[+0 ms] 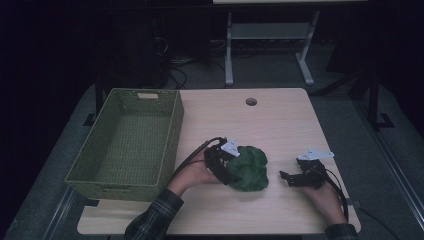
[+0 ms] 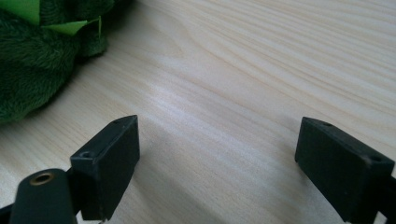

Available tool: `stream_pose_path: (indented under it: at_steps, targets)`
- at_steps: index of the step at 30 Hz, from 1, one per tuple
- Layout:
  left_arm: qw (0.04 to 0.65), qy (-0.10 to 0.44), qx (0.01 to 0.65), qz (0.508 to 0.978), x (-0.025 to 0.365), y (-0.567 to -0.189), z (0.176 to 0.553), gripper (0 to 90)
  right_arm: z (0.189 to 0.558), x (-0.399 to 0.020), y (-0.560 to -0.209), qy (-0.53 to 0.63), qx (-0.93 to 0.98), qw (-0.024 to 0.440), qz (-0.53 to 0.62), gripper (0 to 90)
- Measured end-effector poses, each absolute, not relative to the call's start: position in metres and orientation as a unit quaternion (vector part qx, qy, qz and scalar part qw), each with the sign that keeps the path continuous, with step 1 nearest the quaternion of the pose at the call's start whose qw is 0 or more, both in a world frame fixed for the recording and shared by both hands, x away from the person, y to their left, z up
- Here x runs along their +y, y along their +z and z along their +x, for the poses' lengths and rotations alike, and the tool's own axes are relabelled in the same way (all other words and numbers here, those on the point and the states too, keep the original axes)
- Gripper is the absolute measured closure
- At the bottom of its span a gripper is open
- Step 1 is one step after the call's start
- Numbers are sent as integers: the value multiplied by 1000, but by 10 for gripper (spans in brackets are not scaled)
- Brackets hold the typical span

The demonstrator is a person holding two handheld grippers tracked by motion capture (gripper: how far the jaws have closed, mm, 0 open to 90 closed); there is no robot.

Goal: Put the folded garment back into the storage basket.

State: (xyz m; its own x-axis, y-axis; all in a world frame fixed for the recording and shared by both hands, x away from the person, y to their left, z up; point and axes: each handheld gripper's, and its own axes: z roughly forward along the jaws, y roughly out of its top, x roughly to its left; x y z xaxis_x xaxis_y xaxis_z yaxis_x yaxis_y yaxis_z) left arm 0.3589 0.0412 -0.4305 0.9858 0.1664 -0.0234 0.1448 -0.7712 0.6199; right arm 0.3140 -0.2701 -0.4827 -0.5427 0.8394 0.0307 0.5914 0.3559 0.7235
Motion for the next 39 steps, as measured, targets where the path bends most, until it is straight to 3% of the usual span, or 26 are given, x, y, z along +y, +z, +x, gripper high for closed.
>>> stream_pose_path:
  at_steps: [22, 28, 29, 32, 39]
  targets:
    - [282, 12, 62, 957, 24, -460, 367, 148, 314, -270, -483, 354, 804, 177, 444, 144]
    - [274, 7, 60, 960, 25, -453, 369, 466, 314, -270, -483, 354, 803, 177, 445, 145]
    - [268, 6, 58, 962, 25, -451, 370, 466, 314, -270, -483, 354, 803, 177, 445, 145]
    - [258, -3, 66, 964, 24, -449, 370, 619, 314, -269, -483, 354, 803, 178, 445, 145]
    - [264, -15, 90, 960, 25, -448, 371, 662, 314, -270, -483, 354, 804, 178, 444, 144]
